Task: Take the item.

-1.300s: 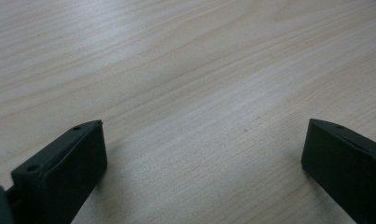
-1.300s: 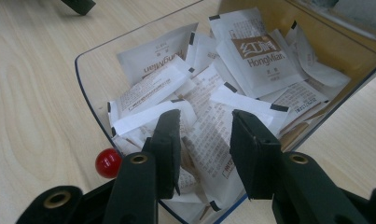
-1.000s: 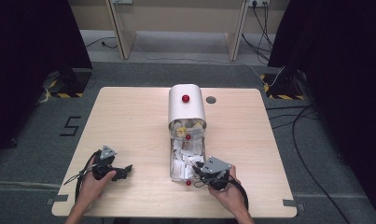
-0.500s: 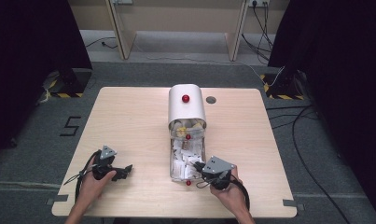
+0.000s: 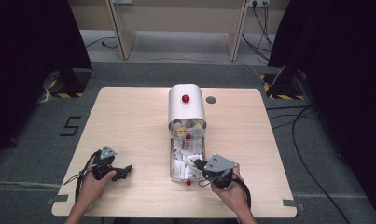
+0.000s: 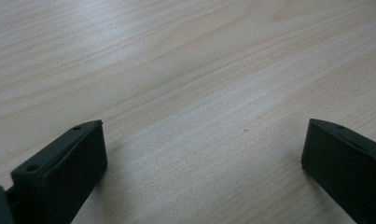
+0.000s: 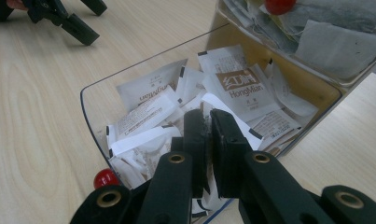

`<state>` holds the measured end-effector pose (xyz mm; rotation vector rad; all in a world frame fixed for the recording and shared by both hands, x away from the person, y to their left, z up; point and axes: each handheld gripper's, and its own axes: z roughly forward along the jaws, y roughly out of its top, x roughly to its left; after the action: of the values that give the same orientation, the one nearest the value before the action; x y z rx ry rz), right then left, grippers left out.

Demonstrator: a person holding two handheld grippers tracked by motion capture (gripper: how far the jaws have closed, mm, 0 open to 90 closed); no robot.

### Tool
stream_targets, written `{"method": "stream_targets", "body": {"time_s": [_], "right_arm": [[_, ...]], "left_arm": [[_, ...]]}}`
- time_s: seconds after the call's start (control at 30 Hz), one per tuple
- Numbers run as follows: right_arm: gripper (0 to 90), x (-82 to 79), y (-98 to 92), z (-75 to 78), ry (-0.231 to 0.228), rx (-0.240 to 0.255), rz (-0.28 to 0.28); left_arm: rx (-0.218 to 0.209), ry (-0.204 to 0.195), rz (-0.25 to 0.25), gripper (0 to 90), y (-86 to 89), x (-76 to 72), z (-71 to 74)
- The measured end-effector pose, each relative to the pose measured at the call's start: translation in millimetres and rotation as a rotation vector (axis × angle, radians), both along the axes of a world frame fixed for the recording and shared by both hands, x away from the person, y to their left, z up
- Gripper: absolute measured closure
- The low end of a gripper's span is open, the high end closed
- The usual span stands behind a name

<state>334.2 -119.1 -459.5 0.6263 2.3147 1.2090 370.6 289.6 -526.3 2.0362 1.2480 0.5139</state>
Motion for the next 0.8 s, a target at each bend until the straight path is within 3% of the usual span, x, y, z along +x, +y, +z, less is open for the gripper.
{"method": "stream_targets", "body": {"time_s": [0.8], "right_arm": [[85.1,4.5,9.1,11.8,-0.018,0.030,0.015]], "left_arm": [[0.000,0.000,0.000,0.0,0.0,0.0,0.0]]}}
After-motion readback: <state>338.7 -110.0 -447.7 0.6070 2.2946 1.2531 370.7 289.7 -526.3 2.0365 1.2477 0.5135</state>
